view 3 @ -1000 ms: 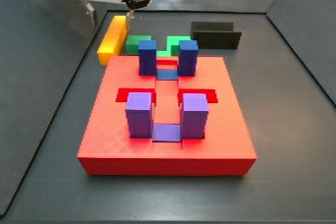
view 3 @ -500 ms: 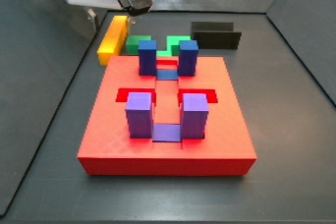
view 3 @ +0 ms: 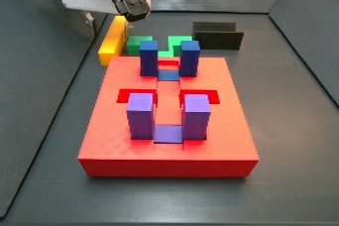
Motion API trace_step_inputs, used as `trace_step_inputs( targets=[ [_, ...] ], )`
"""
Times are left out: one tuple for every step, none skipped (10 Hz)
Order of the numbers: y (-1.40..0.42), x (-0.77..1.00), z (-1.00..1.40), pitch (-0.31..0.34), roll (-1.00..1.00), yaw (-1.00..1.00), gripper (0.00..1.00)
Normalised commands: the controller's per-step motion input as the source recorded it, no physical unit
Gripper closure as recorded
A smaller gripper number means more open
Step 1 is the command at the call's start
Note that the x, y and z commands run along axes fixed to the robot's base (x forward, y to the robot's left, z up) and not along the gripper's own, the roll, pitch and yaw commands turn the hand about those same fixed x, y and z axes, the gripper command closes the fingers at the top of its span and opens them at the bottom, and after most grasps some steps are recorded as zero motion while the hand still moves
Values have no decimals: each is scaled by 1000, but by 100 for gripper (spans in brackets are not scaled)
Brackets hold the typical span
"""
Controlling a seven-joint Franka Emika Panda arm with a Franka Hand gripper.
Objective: Pick up the yellow object. Move up. Move to above the board. Insert the yellow object.
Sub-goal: Pick up the yellow object.
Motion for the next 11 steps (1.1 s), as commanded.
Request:
trace_step_inputs(
  targets=[
    [0, -197, -134, 0, 4, -40, 0],
    [0, -111, -103, -4, 0, 0, 0],
    [0, -49, -137, -19, 0, 0, 0],
    [0, 0, -146, -14, 0, 0, 0],
    [0, 14, -140, 0, 0, 0, 0],
    [0, 63, -134, 0, 0, 0, 0],
    [0, 71, -169, -3, 0, 0, 0],
    [0, 60, -183, -9, 0, 0, 0],
    [0, 3, -89, 0, 0, 0, 0],
    [0, -49, 0, 0, 0, 0, 0],
    [0, -54, 0, 0, 49, 0, 0]
  ],
)
